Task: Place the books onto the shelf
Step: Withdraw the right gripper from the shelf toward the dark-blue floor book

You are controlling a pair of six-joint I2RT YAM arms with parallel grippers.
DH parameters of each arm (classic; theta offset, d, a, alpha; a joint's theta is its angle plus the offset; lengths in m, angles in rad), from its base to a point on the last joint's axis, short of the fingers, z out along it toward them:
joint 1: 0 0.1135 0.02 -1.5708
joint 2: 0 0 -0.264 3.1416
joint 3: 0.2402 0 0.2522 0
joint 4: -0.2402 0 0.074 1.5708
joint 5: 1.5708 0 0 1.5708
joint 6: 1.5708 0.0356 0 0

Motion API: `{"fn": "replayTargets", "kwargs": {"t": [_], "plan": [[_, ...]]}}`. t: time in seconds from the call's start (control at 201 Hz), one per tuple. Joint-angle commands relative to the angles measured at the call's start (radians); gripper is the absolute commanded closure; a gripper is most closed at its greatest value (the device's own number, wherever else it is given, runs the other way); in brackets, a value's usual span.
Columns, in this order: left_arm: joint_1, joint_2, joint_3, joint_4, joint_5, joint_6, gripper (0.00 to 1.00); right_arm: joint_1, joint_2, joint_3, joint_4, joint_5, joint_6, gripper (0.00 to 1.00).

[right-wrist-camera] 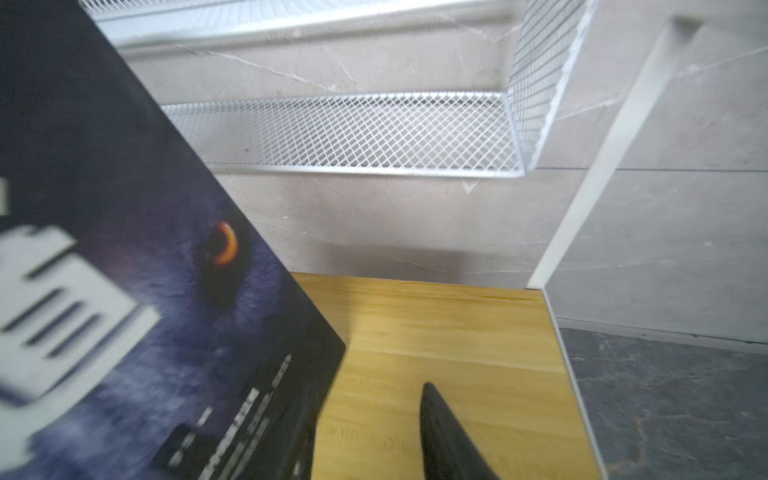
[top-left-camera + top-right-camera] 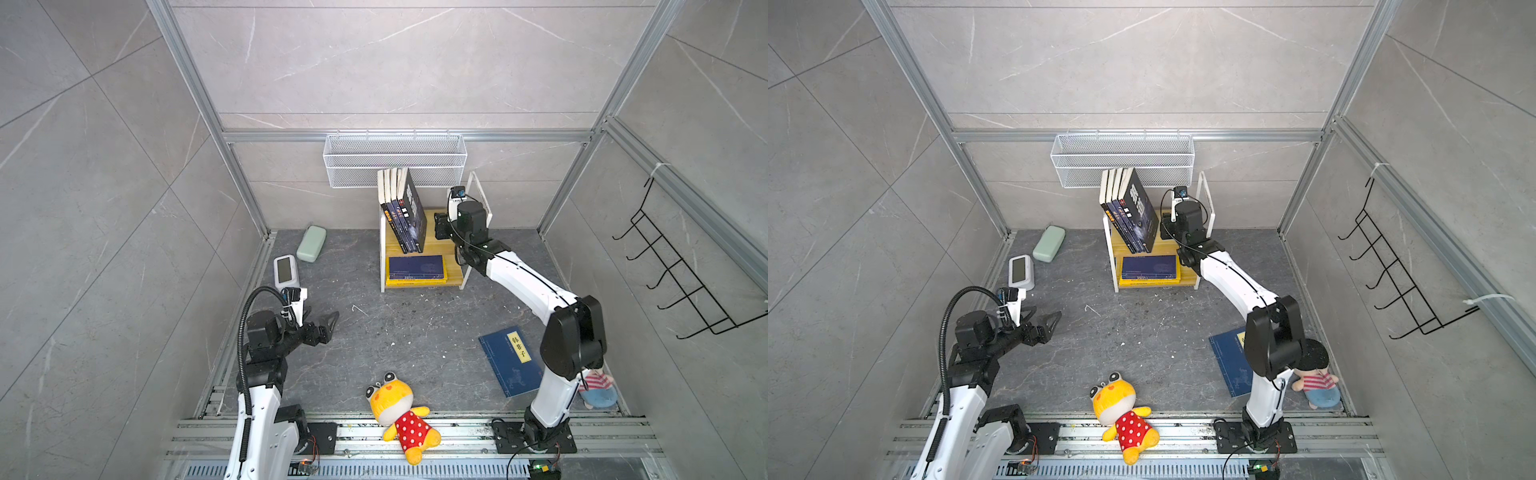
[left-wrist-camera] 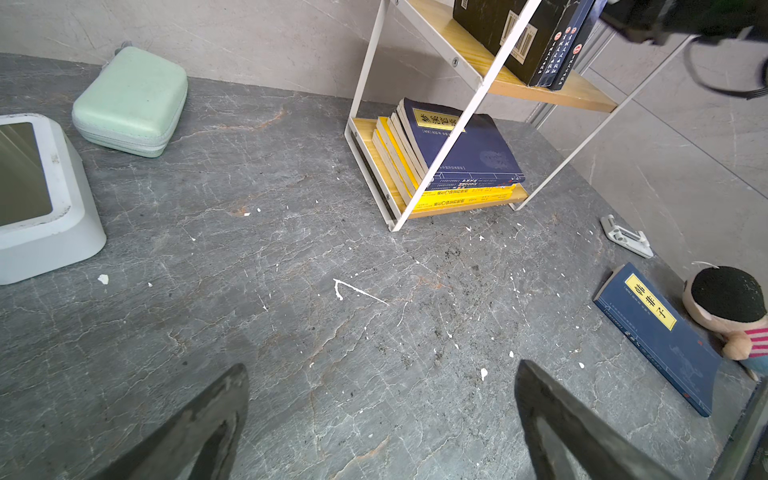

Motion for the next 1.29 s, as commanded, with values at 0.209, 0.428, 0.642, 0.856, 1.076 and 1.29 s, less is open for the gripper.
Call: {"fn": "replayTargets", "kwargs": {"t": [0.209,0.428,0.642,0.856,1.076,1.29], "plan": [[-0.011,0.005,0.024,0.009,0.032,0.014,0.0,0.019,-0.413,-0.345,-0.204,0.089,0.139,0.34],[-0.006,0.007,0.022,0.009,0.031,0.013,0.0,0.018,-0.658,-0.589,-0.386,0.136,0.29,0.18],[-0.005,0.013,0.019,0.012,0.036,0.011,0.0,0.012,-0.782,-0.763,-0.515,0.248,0.374,0.01],[-0.002,0.012,0.014,0.014,0.039,0.009,0.0,-0.095,-0.711,-0.846,-0.615,0.268,0.466,0.01],[0.002,0.017,0.014,0.013,0.037,0.01,0.0,-0.311,-0.607,-0.88,-0.593,0.068,0.479,0.01],[-0.002,0.017,0.011,0.013,0.034,0.016,0.0,-0.506,-0.534,-0.912,-0.553,-0.142,0.453,0.01]]}}
